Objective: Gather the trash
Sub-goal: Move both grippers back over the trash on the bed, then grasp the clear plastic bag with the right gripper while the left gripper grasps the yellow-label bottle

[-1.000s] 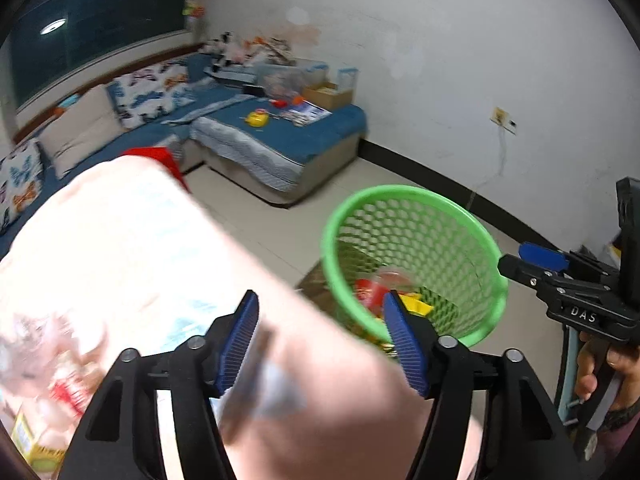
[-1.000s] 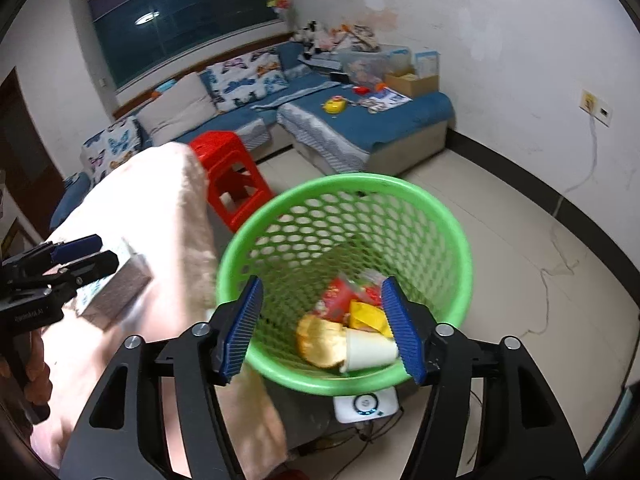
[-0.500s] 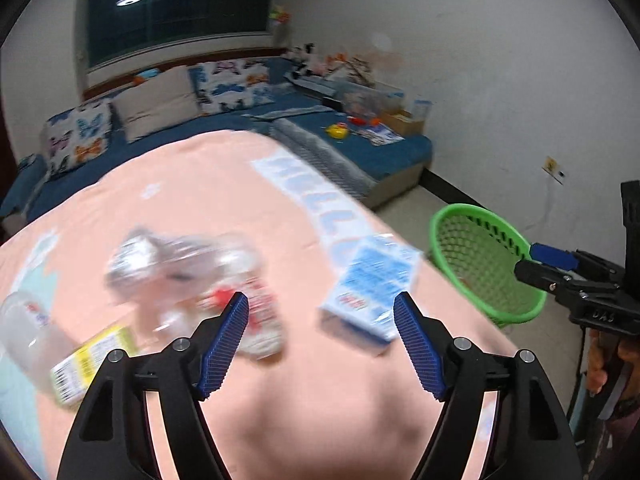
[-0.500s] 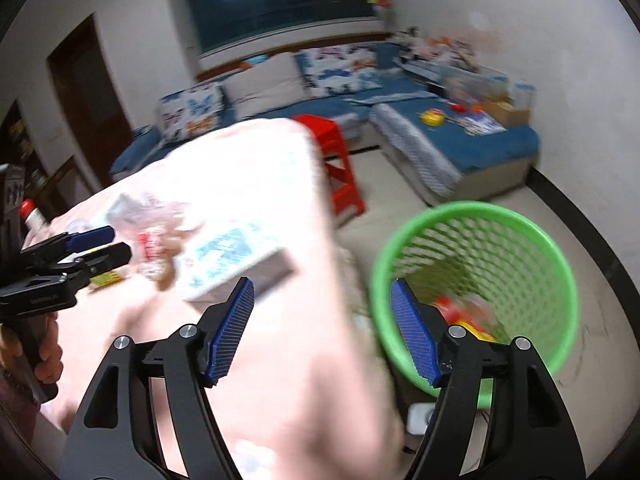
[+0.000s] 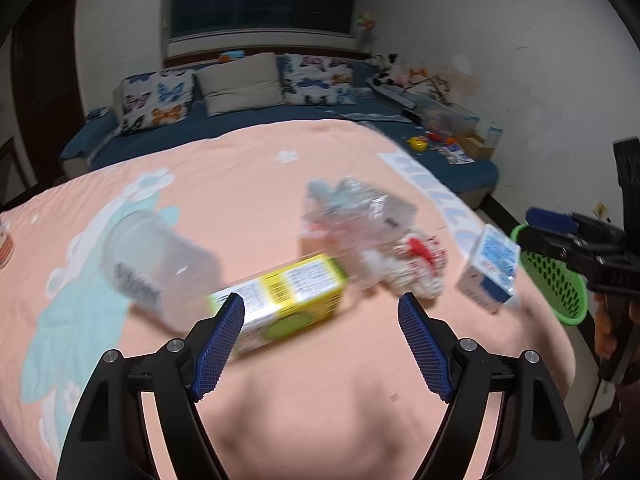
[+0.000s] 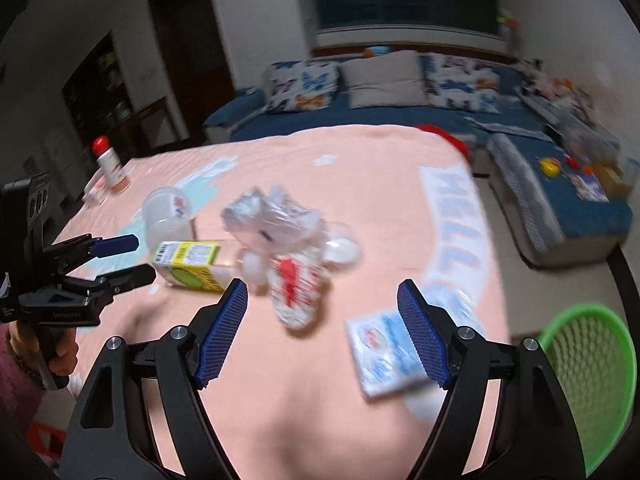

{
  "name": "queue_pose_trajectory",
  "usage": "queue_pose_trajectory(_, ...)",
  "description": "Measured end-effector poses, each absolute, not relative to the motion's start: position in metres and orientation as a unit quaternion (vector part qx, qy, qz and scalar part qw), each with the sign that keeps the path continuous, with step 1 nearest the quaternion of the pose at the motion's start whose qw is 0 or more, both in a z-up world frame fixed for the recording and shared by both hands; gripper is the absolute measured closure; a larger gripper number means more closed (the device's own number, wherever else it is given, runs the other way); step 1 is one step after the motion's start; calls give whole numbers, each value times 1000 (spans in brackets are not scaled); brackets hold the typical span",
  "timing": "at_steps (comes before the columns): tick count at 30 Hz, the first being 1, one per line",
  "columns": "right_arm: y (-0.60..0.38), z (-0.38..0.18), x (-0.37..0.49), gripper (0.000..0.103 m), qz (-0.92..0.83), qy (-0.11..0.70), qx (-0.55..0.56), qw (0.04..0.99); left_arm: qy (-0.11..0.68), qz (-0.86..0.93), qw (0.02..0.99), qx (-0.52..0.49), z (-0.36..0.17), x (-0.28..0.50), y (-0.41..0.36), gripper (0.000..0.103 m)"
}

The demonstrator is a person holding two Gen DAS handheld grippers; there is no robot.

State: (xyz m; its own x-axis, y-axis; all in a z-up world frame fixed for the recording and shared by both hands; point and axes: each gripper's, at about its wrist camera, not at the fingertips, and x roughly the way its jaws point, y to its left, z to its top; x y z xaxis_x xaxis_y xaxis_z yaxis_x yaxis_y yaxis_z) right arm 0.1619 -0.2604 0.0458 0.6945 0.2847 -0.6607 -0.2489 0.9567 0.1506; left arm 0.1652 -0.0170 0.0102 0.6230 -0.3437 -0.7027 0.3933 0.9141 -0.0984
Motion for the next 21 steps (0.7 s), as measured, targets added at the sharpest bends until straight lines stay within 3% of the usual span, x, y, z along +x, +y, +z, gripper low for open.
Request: queue_pose_trajectory(21,-150,1,269,18,203,417,-118,878,399,-171,901,7,-8,162,38,24)
